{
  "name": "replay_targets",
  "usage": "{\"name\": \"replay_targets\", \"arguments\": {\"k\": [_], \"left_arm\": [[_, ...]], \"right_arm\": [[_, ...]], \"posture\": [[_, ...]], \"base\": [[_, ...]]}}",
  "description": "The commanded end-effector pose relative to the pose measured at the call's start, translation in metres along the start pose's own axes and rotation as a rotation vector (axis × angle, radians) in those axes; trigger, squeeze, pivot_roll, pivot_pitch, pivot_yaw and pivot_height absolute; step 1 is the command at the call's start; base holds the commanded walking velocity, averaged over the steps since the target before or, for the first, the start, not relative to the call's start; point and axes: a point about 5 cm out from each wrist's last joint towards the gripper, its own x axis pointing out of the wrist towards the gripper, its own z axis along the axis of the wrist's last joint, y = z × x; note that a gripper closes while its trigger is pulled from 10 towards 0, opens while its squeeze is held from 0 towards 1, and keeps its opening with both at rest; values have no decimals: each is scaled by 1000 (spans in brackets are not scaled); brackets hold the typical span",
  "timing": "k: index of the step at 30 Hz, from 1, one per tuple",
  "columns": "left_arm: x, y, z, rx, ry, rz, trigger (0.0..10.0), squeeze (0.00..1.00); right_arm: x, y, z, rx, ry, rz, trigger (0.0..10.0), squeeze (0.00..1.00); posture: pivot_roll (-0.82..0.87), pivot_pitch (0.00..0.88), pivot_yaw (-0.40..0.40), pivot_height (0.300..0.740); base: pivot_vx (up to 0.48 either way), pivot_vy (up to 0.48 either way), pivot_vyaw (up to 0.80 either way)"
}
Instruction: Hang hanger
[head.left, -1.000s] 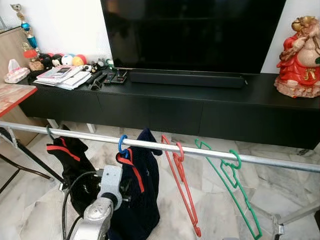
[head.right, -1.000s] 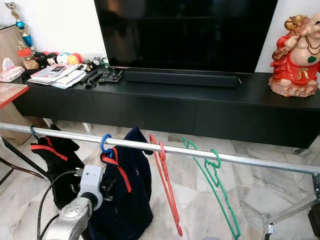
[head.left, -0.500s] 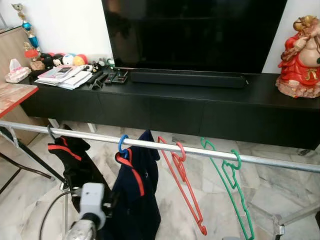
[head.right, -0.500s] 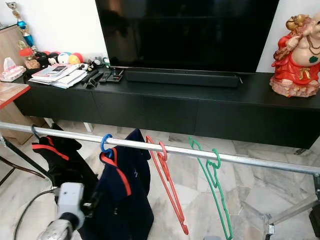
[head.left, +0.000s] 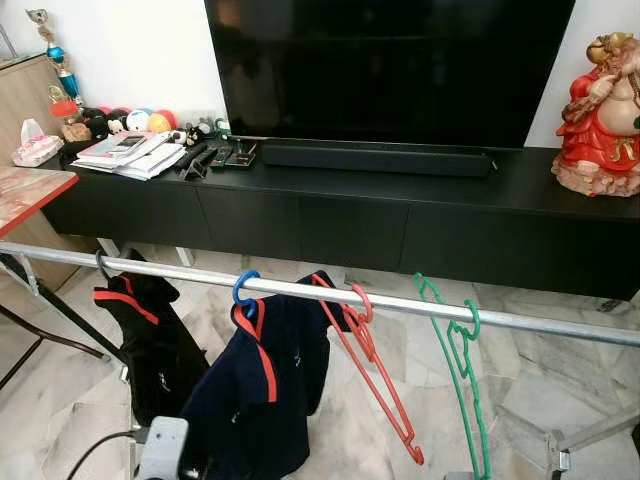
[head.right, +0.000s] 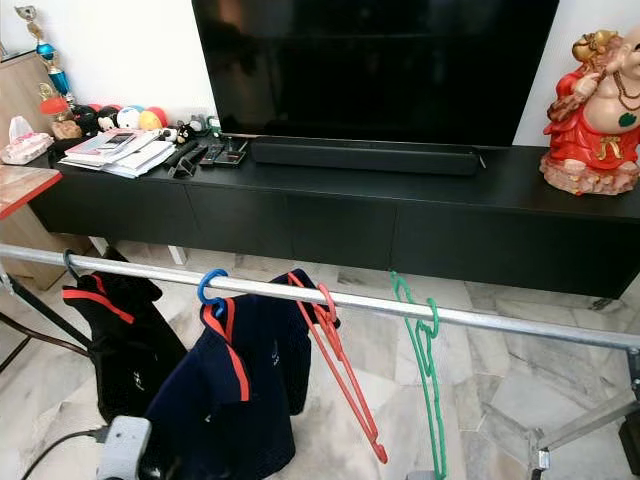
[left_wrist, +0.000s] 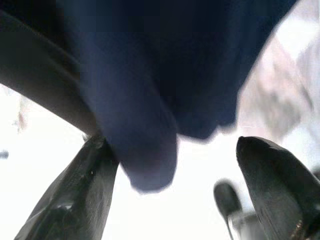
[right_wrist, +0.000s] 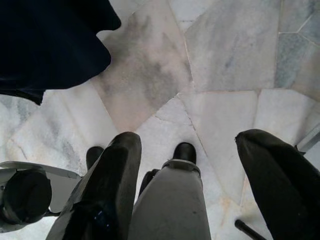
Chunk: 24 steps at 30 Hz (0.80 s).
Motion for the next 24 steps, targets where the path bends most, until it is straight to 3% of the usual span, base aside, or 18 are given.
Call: {"name": "replay_targets", "arguments": {"k": [1, 7, 12, 16, 24], "left_arm": [[-1, -8, -17, 17, 92, -21, 10000, 0], [-3, -20, -37, -16, 211, -13, 10000, 0], [0, -23, -34, -42, 211, 13, 10000, 0], [4, -28, -24, -14, 188, -1, 10000, 0], [4, -30, -25, -8, 198, 5, 10000, 0]], "right_arm": [[0, 1, -2, 26, 0, -7, 10000, 0], [-1, 1, -6, 94, 2, -34, 10000, 0], [-1, 2, -6, 99, 3, -44, 10000, 0], [0, 1, -4, 90, -2, -45, 10000, 0], [0, 0, -3, 49, 4, -56, 10000, 0]], "posture": [[-41, 0, 53, 740], [-50, 0, 57, 740], [-56, 0, 58, 740], [-49, 0, 52, 740], [-51, 0, 50, 740]], "base": [[0, 0, 0], [0, 0, 0], [0, 0, 0], [0, 0, 0], [0, 0, 0]]}}
